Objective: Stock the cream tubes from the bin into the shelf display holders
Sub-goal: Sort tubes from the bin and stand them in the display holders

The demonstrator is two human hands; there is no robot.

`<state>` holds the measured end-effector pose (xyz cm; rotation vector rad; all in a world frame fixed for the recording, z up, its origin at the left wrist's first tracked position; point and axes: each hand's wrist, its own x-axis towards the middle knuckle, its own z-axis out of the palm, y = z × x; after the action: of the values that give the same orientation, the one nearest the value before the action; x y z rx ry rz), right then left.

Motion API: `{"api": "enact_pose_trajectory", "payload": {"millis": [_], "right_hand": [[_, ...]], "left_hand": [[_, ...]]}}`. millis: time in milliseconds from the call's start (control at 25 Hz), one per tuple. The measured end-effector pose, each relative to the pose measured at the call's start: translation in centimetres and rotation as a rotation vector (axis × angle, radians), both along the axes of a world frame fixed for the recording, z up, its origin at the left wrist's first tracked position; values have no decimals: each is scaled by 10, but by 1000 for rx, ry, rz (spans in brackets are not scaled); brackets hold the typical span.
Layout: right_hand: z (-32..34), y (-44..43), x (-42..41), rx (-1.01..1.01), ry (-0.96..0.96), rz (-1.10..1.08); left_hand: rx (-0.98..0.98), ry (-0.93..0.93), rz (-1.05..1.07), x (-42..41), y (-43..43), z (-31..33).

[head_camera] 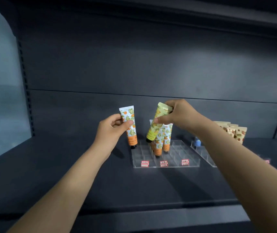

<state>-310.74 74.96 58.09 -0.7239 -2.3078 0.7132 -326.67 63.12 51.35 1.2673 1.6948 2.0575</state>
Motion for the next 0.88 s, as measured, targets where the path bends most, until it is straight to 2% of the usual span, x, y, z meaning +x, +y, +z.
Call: {"api": "enact_pose_trajectory", "payload": {"millis": [320, 480, 600, 880], "right_hand": [[17, 48, -85, 343, -432, -15], [11, 70, -114, 412, -577, 4], [3, 79, -126, 441, -691, 24], [4, 78, -127, 377, -713, 110]], "left_hand": [[-34, 63, -28, -41, 36, -1], [-84, 153, -22, -65, 47, -9], [-67, 123, -16, -77, 52, -11], [-76, 127, -39, -80, 56, -18]]}}
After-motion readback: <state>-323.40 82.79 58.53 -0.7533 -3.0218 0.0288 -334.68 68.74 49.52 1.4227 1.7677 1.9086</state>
